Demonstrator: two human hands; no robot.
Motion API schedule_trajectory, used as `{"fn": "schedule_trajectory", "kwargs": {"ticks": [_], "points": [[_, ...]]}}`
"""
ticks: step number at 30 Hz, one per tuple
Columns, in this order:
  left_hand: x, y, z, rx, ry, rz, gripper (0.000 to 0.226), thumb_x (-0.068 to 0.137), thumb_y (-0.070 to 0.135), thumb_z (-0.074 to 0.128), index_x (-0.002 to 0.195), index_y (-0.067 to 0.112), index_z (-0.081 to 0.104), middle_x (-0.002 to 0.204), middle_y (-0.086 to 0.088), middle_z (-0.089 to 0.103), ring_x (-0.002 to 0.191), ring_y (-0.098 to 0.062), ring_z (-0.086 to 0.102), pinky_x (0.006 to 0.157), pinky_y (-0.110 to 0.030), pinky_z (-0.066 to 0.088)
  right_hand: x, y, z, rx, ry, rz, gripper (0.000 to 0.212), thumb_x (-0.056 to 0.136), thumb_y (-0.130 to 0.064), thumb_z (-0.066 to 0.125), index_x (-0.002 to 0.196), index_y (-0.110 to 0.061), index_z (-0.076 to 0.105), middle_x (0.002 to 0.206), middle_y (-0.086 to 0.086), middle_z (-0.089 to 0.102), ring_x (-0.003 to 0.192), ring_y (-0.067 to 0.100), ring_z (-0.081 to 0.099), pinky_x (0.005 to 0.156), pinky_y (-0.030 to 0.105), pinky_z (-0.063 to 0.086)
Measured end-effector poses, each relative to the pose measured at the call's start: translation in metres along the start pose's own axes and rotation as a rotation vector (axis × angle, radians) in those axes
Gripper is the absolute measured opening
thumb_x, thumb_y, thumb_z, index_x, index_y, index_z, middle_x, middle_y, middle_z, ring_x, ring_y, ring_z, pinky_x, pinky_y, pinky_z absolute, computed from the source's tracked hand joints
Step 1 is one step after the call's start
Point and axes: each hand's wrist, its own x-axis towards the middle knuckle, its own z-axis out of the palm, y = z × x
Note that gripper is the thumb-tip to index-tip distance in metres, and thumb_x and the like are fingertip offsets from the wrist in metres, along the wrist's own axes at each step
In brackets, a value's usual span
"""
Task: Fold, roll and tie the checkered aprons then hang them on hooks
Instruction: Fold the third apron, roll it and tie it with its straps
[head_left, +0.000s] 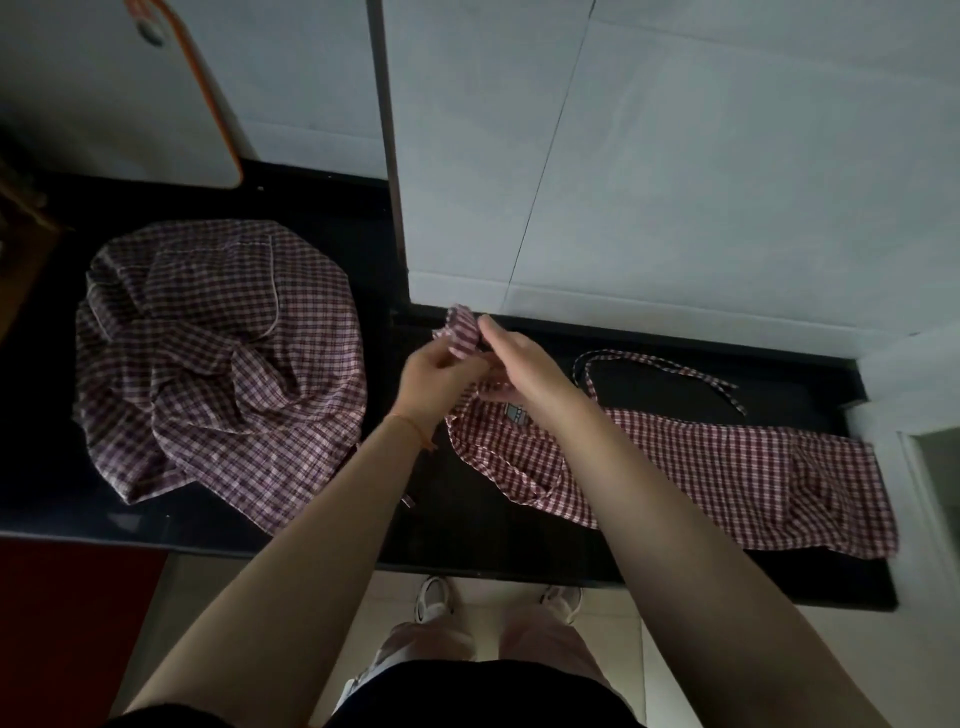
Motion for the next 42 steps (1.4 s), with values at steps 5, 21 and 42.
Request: {"fn": "schedule_trajectory", "kwargs": {"ticks": [5,21,42], "points": [[-0.020,-0.006,0.031,0.243,-0.187,0.016,0.003,0.083,0.017,0.076,0.084,0.019,0.073,0.087,0.001,0.073,0.084,-0.010,0.069,0.081,-0.028,0.054,-0.017,0.001,-0.014,-0.097,0.124,0.145,0.024,0.089,-0.031,0.068,0.101,-0.011,0.072,0.093,0.007,0.072,0.090,0.023,0.069,0.087,0.039,0.056],[-0.008,-0.066,0.104,0.541,0.261,-0.246,0.030,0.097,0.026,0.047,0.125,0.017,0.054,0.124,-0.007,0.055,0.109,-0.026,0.056,0.096,-0.045,0.048,-0.126,0.139,-0.215,0.304,0.724,0.344,0.017,0.084,0.010,0.052,0.087,-0.007,0.052,0.069,0.011,0.045,0.061,0.019,0.048,0.074,0.038,0.048],[0.003,-0.087,0.102,0.820,0.523,-0.209,0.037,0.093,0.015,0.052,0.130,0.011,0.049,0.136,-0.014,0.049,0.127,-0.034,0.043,0.103,-0.050,0.037,-0.067,0.160,-0.233,0.120,0.612,0.581,0.032,0.098,-0.013,0.055,0.129,-0.009,0.052,0.105,0.013,0.062,0.091,0.025,0.062,0.078,0.040,0.056]]}}
